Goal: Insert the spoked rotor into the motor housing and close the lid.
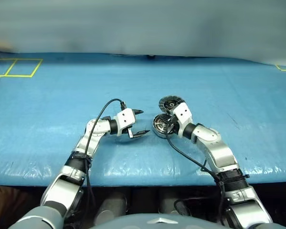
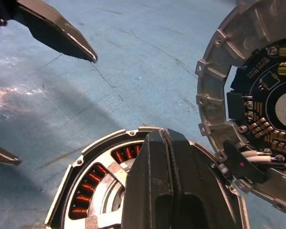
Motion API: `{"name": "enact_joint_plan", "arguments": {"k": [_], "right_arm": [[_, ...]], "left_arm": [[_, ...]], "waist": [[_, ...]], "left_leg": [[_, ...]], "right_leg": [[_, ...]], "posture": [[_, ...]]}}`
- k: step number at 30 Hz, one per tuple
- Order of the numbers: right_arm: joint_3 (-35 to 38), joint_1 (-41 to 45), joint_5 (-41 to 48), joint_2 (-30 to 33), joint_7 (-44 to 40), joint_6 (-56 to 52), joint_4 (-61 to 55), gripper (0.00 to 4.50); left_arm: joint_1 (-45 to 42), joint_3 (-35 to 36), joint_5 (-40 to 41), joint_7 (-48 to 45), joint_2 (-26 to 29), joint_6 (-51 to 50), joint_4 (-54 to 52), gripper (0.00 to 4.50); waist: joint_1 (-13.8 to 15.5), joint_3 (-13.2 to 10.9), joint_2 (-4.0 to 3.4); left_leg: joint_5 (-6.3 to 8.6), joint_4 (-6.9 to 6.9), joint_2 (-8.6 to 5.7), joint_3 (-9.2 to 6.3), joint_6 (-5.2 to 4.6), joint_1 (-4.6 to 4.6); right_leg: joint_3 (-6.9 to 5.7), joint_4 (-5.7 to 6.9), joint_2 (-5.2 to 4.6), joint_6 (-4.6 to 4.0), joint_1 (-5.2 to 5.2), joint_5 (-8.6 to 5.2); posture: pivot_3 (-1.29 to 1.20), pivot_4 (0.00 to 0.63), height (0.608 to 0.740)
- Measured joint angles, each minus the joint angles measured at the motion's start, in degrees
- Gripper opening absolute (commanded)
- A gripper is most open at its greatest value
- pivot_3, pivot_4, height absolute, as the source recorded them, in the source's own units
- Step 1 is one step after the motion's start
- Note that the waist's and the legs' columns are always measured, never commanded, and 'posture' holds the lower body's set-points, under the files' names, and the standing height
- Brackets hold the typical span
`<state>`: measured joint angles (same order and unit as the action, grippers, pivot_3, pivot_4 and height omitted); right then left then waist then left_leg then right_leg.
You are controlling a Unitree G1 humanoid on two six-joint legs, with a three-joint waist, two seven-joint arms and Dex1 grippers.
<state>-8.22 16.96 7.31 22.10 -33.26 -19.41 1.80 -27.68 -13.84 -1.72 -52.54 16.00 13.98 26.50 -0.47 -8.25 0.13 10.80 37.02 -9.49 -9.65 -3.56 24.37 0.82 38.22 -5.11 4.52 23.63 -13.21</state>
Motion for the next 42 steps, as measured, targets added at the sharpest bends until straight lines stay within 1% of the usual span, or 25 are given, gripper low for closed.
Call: {"name": "enact_joint_plan", "arguments": {"k": [5,9,11,14,18,20,22,25,29,32,34,38,42], "right_arm": [[-1.3,0.0,-2.3,1.9,-0.1,-2.3,-2.2,0.0],[-1.3,-0.7,-2.5,1.4,0.4,-2.4,-3.2,0.0],[-0.6,-2.1,-1.8,0.6,0.6,-2.5,-4.6,0.0],[0.0,-4.2,-1.1,1.0,0.5,-3.5,-7.6,0.0],[1.9,-6.1,-0.6,5.0,-0.8,-5.4,-13.1,0.0],[2.9,-7.1,-0.4,8.3,-1.7,-6.7,-16.0,0.0],[4.0,-7.3,-1.3,11.2,-1.6,-8.3,-16.3,0.0],[5.4,-7.0,-3.8,14.3,0.1,-10.1,-13.1,0.0],[5.8,-6.2,-4.7,13.9,1.5,-10.8,-8.1,0.0],[7.0,-1.3,-4.8,11.8,4.2,-8.4,0.0,0.0],[8.4,2.8,-4.3,10.5,4.7,-4.8,6.2,0.0],[10.0,10.1,-2.2,8.8,3.1,1.9,14.3,0.0],[10.1,15.4,0.5,7.6,-3.5,5.3,18.7,0.0]], "left_arm": [[1.8,0.0,0.7,0.7,0.3,-1.1,-1.8,4.36],[2.4,0.1,1.0,1.8,0.1,-1.3,-2.4,4.36],[2.6,0.1,1.4,2.3,0.1,-1.3,-2.5,4.36],[3.3,0.2,1.9,2.6,0.1,-1.2,-2.5,4.36],[3.4,0.2,2.0,3.3,0.1,-1.0,-2.5,4.36],[3.5,0.3,2.1,3.7,0.2,-1.0,-2.5,4.36],[3.6,0.5,2.2,4.0,0.2,-1.0,-2.5,4.36],[3.7,0.9,2.3,4.6,0.2,-1.0,-2.5,4.36],[3.9,1.0,2.4,5.0,0.1,-1.0,-2.5,4.36],[4.2,1.2,2.4,5.5,0.1,-0.7,-2.5,4.36],[4.3,1.6,2.4,6.1,0.2,-0.5,-2.4,4.36],[4.4,1.9,2.5,6.4,0.2,0.3,-2.5,4.36],[4.6,2.1,4.2,5.2,0.2,-0.7,-2.6,4.36]], "waist": [[0.0,0.0,-0.02],[0.0,0.0,-0.02],[0.0,0.0,-0.02],[0.0,0.0,-0.03],[0.1,0.0,-0.06],[0.2,0.0,-0.06],[0.2,0.0,-0.06],[0.3,0.0,-0.06],[0.1,0.0,-0.07],[-0.1,0.0,-0.09],[-0.2,0.0,-0.1],[-0.1,0.0,-0.1],[-0.2,0.0,-0.1]], "left_leg": [[0.0,0.0,0.0,0.01,0.01,-0.03],[0.0,-0.01,0.02,0.0,0.02,-0.04],[0.0,-0.03,0.02,0.0,0.02,-0.04],[0.01,-0.06,0.0,0.01,0.01,-0.03],[0.01,-0.06,0.01,0.01,0.01,-0.02],[0.01,-0.07,0.01,0.01,0.0,-0.02],[0.02,-0.07,0.01,0.03,0.0,-0.02],[0.01,-0.07,0.02,0.03,0.0,-0.02],[0.01,-0.11,0.03,0.05,0.01,-0.01],[-0.01,-0.08,0.02,0.12,-0.02,0.0],[-0.01,-0.06,0.02,0.13,-0.02,-0.01],[-0.04,-0.12,0.02,0.11,-0.05,-0.01],[-0.07,-0.2,0.02,0.11,-0.15,-0.01]], "right_leg": [[-0.03,0.0,0.0,0.0,-0.03,0.0],[-0.01,-0.01,0.0,0.0,-0.03,0.0],[0.0,-0.01,0.0,0.0,-0.02,0.0],[0.0,-0.03,-0.01,0.0,0.0,0.0],[-0.02,-0.02,-0.01,0.01,0.0,0.0],[-0.03,-0.05,-0.01,0.01,-0.01,-0.01],[-0.03,-0.06,-0.03,0.01,-0.01,-0.01],[-0.04,-0.07,-0.03,0.01,-0.01,-0.01],[0.01,-0.06,-0.05,-0.01,0.01,-0.02],[0.02,-0.07,-0.07,0.02,0.0,0.0],[0.03,-0.07,-0.06,0.03,0.0,0.01],[0.01,-0.1,-0.05,0.02,0.01,0.01],[0.02,-0.18,-0.06,0.02,0.01,0.01]], "posture": [[0.0,0.15,0.74],[0.0,0.15,0.74],[0.0,0.15,0.74],[0.0,0.15,0.74],[0.0,0.15,0.74],[0.0,0.15,0.74],[0.0,0.15,0.74],[0.0,0.15,0.74],[0.0,0.15,0.74],[0.0,0.15,0.74],[0.0,0.15,0.74],[0.0,0.15,0.74],[0.0,0.15,0.74]]}}
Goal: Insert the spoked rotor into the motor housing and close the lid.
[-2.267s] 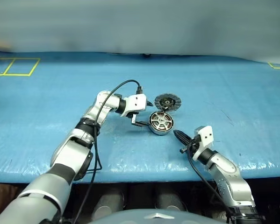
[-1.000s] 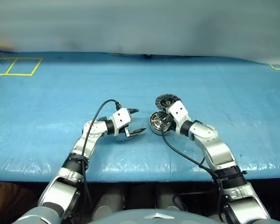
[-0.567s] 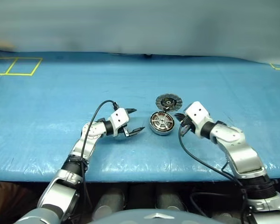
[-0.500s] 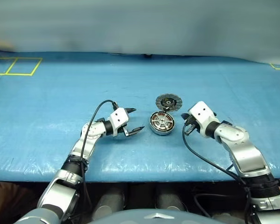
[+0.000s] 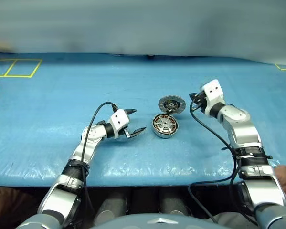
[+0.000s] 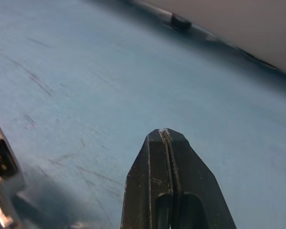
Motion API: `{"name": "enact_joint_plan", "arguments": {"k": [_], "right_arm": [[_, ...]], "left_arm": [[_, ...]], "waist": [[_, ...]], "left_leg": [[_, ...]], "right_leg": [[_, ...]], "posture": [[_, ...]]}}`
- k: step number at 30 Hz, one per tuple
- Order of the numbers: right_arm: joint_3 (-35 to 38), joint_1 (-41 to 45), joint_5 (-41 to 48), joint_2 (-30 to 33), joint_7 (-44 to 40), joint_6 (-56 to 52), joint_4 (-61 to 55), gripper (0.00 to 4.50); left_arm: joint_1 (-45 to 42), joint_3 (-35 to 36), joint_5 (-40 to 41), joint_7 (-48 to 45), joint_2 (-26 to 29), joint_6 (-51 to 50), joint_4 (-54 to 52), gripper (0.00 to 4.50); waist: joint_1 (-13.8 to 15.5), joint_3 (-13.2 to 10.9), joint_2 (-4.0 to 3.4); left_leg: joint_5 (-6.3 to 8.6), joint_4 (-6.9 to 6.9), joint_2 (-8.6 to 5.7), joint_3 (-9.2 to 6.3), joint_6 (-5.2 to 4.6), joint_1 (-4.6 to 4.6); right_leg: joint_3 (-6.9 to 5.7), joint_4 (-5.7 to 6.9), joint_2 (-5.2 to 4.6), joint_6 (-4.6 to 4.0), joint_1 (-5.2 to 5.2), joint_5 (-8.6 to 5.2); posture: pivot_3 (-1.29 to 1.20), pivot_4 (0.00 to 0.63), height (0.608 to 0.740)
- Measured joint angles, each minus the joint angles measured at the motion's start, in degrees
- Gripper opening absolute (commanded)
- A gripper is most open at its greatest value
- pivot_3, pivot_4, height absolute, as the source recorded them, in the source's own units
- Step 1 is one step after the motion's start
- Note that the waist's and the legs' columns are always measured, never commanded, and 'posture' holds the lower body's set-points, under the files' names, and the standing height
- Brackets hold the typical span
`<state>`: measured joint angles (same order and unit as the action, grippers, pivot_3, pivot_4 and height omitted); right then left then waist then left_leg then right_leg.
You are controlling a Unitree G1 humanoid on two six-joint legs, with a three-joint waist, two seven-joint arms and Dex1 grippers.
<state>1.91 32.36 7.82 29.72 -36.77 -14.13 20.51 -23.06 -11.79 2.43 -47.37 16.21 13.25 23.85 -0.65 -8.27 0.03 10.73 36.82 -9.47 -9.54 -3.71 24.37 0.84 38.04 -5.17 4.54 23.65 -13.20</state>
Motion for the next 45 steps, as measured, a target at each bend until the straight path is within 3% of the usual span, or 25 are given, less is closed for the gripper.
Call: {"name": "enact_joint_plan", "arguments": {"k": [5,11,25,45], "right_arm": [[-3.7,0.8,2.2,-0.2,-10.2,0.0,-1.9,0.0],[-5.9,-3.7,2.4,0.8,-14.4,-1.5,-8.6,0.0],[-7.5,-17.8,3.0,-1.3,-9.3,-6.1,-25.3,0.0],[-9.8,-23.5,-0.1,-3.2,-3.4,-2.4,-27.1,0.0]], "left_arm": [[1.1,0.0,1.1,-1.1,0.3,-2.0,-1.7,4.36],[1.8,0.1,1.8,-1.3,1.3,-3.5,-2.7,4.36],[1.9,0.1,2.7,-1.4,1.9,-4.5,-3.7,4.36],[4.5,0.1,3.3,-2.7,3.0,-6.7,-4.8,4.36]], "waist": [[0.0,0.0,-0.01],[0.1,0.0,-0.02],[0.2,0.0,-0.03],[0.2,0.0,0.0]], "left_leg": [[0.04,-0.06,-0.02,-0.02,-0.03,0.0],[0.11,-0.1,-0.02,-0.05,0.08,0.02],[0.1,-0.13,-0.01,-0.04,0.09,0.01],[0.09,-0.32,0.02,-0.02,0.12,-0.4]], "right_leg": [[0.0,-0.04,-0.02,0.0,0.01,0.0],[0.02,-0.05,-0.03,0.0,0.04,0.0],[0.04,-0.04,-0.03,0.0,0.06,0.0],[0.06,-0.05,-0.01,-0.04,-0.27,-0.05]], "posture": [[0.0,0.15,0.74],[0.0,0.15,0.74],[0.0,0.15,0.74],[0.0,0.15,0.74]]}}
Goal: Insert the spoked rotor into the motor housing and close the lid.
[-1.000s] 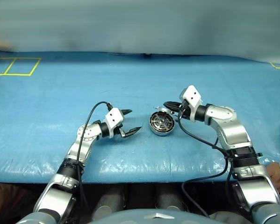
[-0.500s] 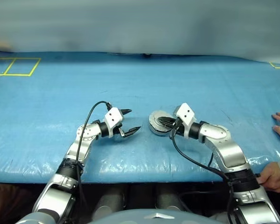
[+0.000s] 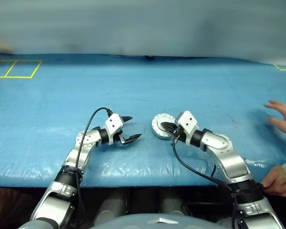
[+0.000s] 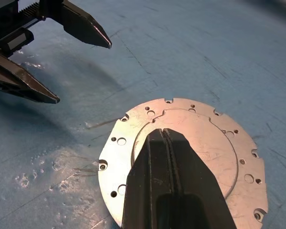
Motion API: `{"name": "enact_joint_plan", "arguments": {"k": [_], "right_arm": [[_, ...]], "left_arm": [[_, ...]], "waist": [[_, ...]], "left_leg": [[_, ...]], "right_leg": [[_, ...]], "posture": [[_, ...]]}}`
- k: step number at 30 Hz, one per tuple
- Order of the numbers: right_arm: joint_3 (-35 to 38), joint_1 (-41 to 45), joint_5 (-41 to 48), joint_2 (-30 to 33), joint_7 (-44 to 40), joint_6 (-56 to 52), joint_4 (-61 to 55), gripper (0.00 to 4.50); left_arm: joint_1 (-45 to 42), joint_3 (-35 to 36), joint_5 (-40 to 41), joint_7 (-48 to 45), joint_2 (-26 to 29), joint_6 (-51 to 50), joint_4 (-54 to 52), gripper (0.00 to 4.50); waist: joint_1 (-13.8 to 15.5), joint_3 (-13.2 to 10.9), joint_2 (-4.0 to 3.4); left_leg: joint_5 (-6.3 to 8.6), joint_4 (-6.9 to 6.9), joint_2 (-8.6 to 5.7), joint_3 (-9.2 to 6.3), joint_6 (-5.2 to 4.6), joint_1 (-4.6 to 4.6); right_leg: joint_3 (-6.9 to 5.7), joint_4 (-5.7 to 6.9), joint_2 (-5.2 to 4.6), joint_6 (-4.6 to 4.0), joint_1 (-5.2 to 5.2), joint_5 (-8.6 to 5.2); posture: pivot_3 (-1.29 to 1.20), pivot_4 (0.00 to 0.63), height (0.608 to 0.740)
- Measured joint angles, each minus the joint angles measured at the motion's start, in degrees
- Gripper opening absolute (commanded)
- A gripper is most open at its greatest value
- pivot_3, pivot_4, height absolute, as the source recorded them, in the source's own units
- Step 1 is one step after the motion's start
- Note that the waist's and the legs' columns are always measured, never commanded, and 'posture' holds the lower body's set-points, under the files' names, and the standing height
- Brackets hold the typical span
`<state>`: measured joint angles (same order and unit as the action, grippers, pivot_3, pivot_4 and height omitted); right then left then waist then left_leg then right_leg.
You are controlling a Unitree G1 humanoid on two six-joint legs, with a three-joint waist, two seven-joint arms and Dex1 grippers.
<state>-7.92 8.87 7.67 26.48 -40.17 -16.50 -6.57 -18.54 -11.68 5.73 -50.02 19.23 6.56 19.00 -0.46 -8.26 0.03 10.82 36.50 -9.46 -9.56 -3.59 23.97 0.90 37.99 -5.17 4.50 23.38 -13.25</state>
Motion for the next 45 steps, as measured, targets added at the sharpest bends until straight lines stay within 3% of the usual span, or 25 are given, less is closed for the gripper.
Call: {"name": "enact_joint_plan", "arguments": {"k": [23,45], "right_arm": [[5.2,-3.1,6.2,-0.2,2.7,-3.0,-7.0,0.0],[10.0,-3.6,3.7,3.6,7.8,-3.2,-4.3,0.0]], "left_arm": [[1.2,-0.1,-0.4,0.1,-0.2,0.0,-0.7,4.36],[1.2,-0.2,-0.9,0.1,-0.9,0.2,-0.7,4.36]], "waist": [[0.2,0.0,0.0],[1.0,0.0,0.0]], "left_leg": [[-0.07,-0.48,0.01,-0.01,0.1,-0.06],[-0.07,-0.52,0.01,0.0,0.1,-0.06]], "right_leg": [[0.01,-0.14,-0.03,-0.14,0.12,-0.09],[0.0,-0.16,-0.05,-0.15,0.13,-0.11]], "posture": [[0.0,0.15,0.74],[0.0,0.15,0.74]]}}
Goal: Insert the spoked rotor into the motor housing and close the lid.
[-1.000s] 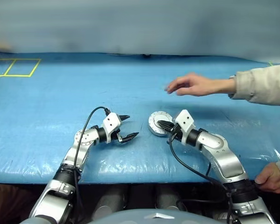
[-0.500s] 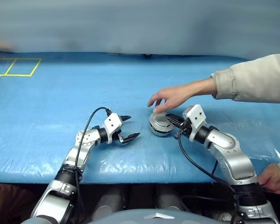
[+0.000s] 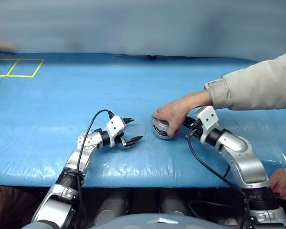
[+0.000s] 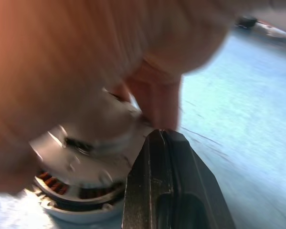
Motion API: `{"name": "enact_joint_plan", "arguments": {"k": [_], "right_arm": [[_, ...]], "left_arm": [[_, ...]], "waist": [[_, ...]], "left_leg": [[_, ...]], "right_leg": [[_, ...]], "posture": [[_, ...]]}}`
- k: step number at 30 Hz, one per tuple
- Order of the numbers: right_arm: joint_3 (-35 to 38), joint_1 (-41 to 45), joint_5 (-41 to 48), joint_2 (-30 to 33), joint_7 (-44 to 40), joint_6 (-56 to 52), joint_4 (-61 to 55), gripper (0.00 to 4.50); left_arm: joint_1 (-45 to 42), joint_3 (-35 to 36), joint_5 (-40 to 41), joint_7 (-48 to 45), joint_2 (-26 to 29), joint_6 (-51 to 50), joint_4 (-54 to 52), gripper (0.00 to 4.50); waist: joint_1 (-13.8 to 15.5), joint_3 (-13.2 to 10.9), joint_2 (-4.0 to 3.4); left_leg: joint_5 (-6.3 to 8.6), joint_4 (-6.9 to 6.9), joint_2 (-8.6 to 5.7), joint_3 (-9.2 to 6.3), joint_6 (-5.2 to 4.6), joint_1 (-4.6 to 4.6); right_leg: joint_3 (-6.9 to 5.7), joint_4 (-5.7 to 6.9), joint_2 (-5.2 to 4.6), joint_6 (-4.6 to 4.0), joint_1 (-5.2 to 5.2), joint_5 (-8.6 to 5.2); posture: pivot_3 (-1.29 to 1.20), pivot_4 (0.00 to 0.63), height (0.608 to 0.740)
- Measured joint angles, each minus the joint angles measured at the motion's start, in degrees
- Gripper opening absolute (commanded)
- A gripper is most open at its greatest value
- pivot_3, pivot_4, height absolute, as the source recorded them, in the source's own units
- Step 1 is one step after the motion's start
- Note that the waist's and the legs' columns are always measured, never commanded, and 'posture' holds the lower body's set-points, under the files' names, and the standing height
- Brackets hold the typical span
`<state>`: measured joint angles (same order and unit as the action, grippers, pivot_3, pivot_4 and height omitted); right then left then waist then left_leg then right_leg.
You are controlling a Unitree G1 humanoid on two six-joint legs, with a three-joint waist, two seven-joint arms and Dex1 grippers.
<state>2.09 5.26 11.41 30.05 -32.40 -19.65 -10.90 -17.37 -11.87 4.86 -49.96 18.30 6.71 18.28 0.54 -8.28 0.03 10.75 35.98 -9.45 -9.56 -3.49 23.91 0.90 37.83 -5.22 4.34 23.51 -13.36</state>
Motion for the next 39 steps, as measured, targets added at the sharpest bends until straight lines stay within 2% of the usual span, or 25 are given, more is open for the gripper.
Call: {"name": "enact_joint_plan", "arguments": {"k": [5,23,34,39], "right_arm": [[1.9,0.1,-2.5,0.4,4.2,-2.3,3.8,0.0],[2.0,0.6,-3.5,-2.3,6.5,-4.7,8.5,0.0],[0.6,7.3,-2.0,-3.3,3.0,-4.0,13.6,0.0],[-0.6,9.5,-0.9,-3.9,-1.6,-1.9,16.3,0.0]], "left_arm": [[0.0,0.0,-0.2,0.0,0.0,0.0,0.0,4.36],[0.2,0.0,-0.3,1.1,0.0,0.0,0.0,4.36],[0.5,0.1,-0.3,2.1,0.3,0.5,0.0,4.36],[0.9,0.2,-0.2,2.4,1.0,0.5,0.0,4.36]], "waist": [[0.4,0.0,0.0],[0.3,0.0,-0.01],[0.2,0.0,-0.01],[0.0,0.0,-0.03]], "left_leg": [[-0.01,0.0,0.0,0.0,0.01,0.0],[-0.01,-0.02,0.0,0.01,0.01,-0.01],[-0.01,-0.04,0.0,0.0,0.02,0.0],[-0.02,-0.03,0.0,0.02,0.02,-0.01]], "right_leg": [[0.01,0.01,0.0,-0.01,0.01,0.0],[0.01,0.01,0.01,-0.01,0.01,0.0],[0.0,0.0,0.0,-0.02,0.02,-0.01],[0.02,0.01,0.02,-0.02,0.02,0.0]], "posture": [[0.0,0.15,0.74],[0.0,0.15,0.74],[0.0,0.15,0.74],[0.0,0.15,0.74]]}}
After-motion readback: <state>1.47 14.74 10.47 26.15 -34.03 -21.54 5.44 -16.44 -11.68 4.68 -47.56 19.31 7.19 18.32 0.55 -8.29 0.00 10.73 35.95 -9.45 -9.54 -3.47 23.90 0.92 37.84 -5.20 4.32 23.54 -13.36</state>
